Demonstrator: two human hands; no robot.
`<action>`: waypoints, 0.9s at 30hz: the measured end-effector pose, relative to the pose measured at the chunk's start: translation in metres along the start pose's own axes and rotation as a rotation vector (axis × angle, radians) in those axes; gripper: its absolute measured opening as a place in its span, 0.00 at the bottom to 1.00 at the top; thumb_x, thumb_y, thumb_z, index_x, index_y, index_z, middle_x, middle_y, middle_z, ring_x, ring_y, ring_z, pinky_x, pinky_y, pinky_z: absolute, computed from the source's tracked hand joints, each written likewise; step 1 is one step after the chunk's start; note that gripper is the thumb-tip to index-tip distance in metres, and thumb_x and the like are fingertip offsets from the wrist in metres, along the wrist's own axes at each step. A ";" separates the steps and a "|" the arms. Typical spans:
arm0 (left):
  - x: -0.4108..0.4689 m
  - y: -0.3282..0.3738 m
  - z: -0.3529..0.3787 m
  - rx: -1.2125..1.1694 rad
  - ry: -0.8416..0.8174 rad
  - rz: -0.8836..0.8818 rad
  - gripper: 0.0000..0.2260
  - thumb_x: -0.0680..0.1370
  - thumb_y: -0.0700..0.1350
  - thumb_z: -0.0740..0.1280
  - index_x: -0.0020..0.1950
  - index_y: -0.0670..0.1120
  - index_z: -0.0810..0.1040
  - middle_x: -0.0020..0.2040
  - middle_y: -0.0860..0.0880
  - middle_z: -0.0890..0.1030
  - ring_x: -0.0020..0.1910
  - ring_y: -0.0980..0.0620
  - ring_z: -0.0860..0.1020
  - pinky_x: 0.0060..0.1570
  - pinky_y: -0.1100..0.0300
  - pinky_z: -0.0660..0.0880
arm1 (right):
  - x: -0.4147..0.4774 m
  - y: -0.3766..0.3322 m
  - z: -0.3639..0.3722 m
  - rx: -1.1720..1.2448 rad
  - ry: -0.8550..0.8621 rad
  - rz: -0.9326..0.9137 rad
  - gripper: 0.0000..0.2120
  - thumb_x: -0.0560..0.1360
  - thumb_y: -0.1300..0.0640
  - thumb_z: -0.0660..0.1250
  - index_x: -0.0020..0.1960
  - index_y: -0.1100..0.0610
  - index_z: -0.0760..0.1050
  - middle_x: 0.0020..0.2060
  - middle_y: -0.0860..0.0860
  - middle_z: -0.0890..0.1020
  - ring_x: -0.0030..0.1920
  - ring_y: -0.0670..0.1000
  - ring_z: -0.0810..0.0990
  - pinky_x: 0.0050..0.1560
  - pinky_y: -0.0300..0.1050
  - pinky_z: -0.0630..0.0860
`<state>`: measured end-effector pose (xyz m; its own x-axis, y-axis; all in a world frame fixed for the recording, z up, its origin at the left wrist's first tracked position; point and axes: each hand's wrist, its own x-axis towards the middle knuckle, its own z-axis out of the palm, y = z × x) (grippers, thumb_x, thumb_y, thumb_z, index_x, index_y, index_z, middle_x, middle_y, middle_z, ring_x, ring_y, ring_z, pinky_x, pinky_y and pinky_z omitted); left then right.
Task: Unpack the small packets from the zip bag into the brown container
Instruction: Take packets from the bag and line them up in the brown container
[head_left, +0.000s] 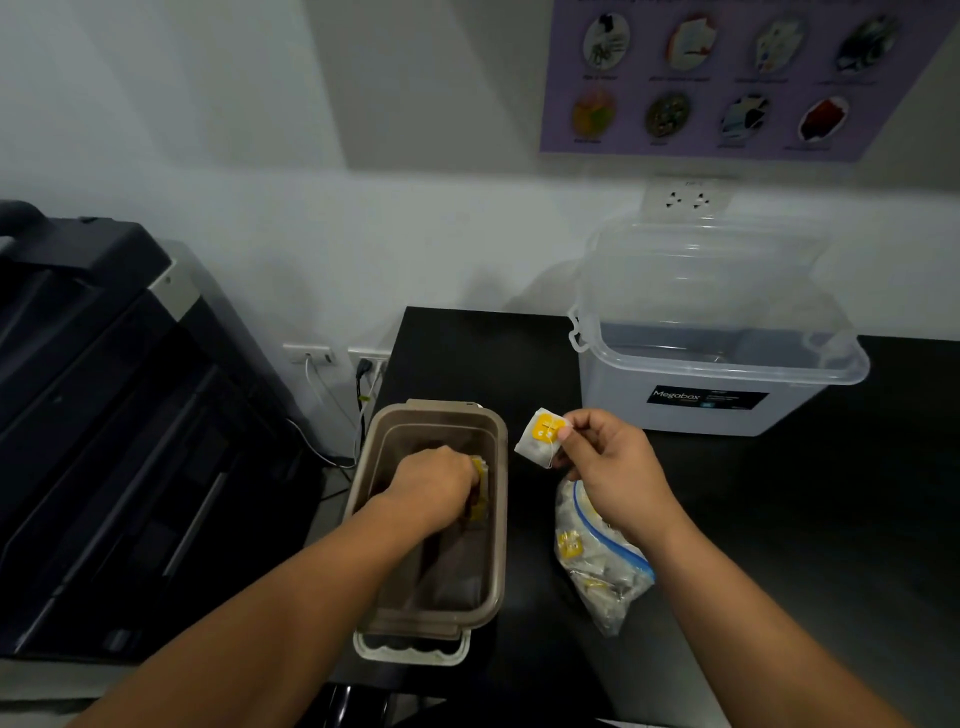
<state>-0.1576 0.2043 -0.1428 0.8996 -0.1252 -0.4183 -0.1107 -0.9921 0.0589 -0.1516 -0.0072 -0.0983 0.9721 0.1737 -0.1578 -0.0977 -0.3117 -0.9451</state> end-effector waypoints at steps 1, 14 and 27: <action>0.001 0.001 0.000 0.008 0.016 -0.003 0.08 0.79 0.41 0.66 0.54 0.49 0.83 0.49 0.48 0.83 0.50 0.48 0.82 0.51 0.53 0.79 | 0.000 0.000 0.000 -0.010 -0.002 0.006 0.06 0.82 0.58 0.66 0.50 0.48 0.80 0.44 0.47 0.86 0.44 0.43 0.85 0.44 0.38 0.78; -0.007 -0.014 -0.012 -0.270 0.178 -0.063 0.04 0.79 0.48 0.70 0.53 0.53 0.82 0.46 0.56 0.82 0.45 0.58 0.80 0.53 0.57 0.79 | -0.001 0.002 0.012 -0.071 -0.091 -0.054 0.05 0.82 0.56 0.67 0.49 0.49 0.80 0.41 0.50 0.85 0.43 0.48 0.85 0.48 0.43 0.82; -0.061 -0.017 -0.043 -0.638 0.466 0.148 0.03 0.76 0.51 0.74 0.49 0.55 0.85 0.40 0.58 0.82 0.39 0.60 0.79 0.40 0.68 0.74 | 0.000 -0.011 0.040 -0.237 -0.202 -0.182 0.04 0.80 0.55 0.71 0.49 0.46 0.82 0.41 0.43 0.84 0.43 0.41 0.82 0.44 0.36 0.79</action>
<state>-0.1922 0.2295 -0.0791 0.9939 -0.0999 0.0474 -0.1067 -0.7529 0.6495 -0.1586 0.0335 -0.0990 0.9049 0.4202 -0.0683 0.1487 -0.4624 -0.8741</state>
